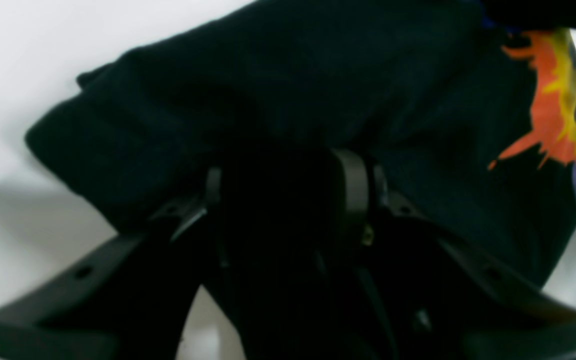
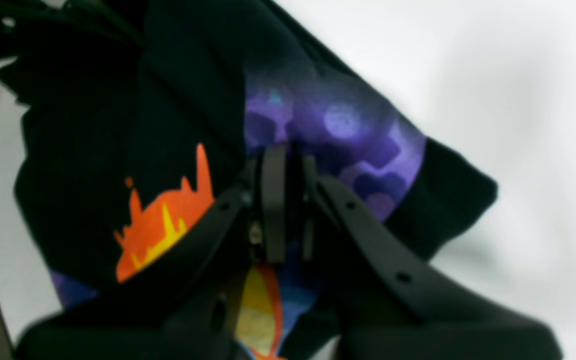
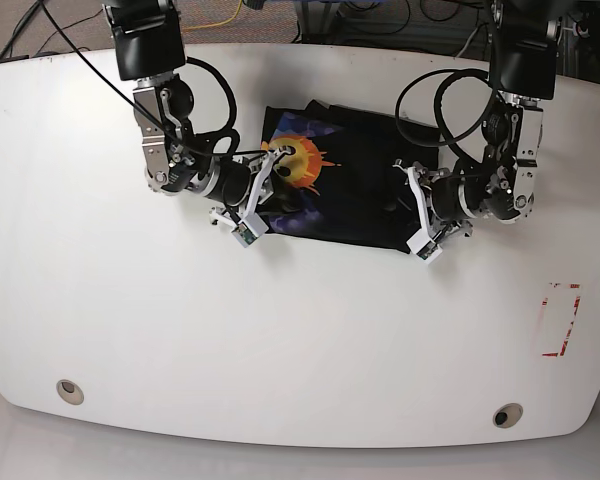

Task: Layout the t-shirt on the table in an organized manner, then fold the t-shirt properly
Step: 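Grasp the bundle edges with both grippers and rotate it upright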

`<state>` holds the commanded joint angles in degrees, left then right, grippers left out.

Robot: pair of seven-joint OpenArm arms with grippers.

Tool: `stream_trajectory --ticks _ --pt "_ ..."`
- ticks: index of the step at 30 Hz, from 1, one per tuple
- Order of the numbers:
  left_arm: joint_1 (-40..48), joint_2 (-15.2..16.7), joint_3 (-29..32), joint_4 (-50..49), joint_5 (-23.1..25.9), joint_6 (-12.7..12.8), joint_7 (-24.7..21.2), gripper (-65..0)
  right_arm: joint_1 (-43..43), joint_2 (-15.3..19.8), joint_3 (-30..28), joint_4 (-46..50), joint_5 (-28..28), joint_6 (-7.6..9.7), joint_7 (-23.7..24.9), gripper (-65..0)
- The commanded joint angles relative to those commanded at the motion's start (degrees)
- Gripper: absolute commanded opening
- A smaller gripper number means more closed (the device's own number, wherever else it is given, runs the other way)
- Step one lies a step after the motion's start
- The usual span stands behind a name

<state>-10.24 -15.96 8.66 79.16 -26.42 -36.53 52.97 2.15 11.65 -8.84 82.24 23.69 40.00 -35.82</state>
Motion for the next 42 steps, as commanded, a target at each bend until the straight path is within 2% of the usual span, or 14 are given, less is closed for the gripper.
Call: stream_trajectory --ticks 3,11,15,17,23,27,35,39,42 --pt "-2.46 0.09 4.04 0.00 1.49 0.00 -0.09 -40.6 -3.16 0.44 0.00 3.60 -0.09 0.00 0.00 -61.0" --pt "-8.44 1.32 13.19 0.70 1.49 0.00 -0.18 -40.6 -10.20 0.53 0.00 11.78 -0.35 0.00 -0.09 -61.0" --pt "-10.20 1.32 13.45 4.48 1.41 0.00 0.18 -40.6 -11.60 0.70 0.00 16.44 -0.26 0.00 -0.18 -61.0" --pt "-10.20 1.32 12.57 6.59 1.41 0.00 0.44 -40.6 -11.60 0.70 0.00 18.20 -0.26 0.00 -0.35 -61.0" --pt "-7.12 1.23 4.75 14.68 0.70 -0.09 6.07 -40.6 -10.29 0.53 0.00 23.65 -0.26 0.00 -5.10 -61.0" --pt "-2.37 1.14 -0.09 18.46 -1.85 -0.09 6.33 -40.6 -8.88 0.53 -0.09 23.91 -0.35 0.00 -5.71 -61.0" --pt "7.12 1.05 -5.01 18.99 -2.02 -0.09 6.07 -40.6 -5.45 0.70 -0.09 17.93 -0.35 0.00 -5.63 -61.0" --pt "9.93 1.05 -5.19 18.90 -1.85 0.18 5.98 -40.6 -4.31 0.70 -0.09 14.33 -0.44 0.00 -5.54 -61.0" --pt "10.81 0.97 -5.19 17.67 -1.85 0.26 5.98 -40.6 -3.87 0.79 -0.09 11.43 -0.44 0.00 -3.43 -61.0"
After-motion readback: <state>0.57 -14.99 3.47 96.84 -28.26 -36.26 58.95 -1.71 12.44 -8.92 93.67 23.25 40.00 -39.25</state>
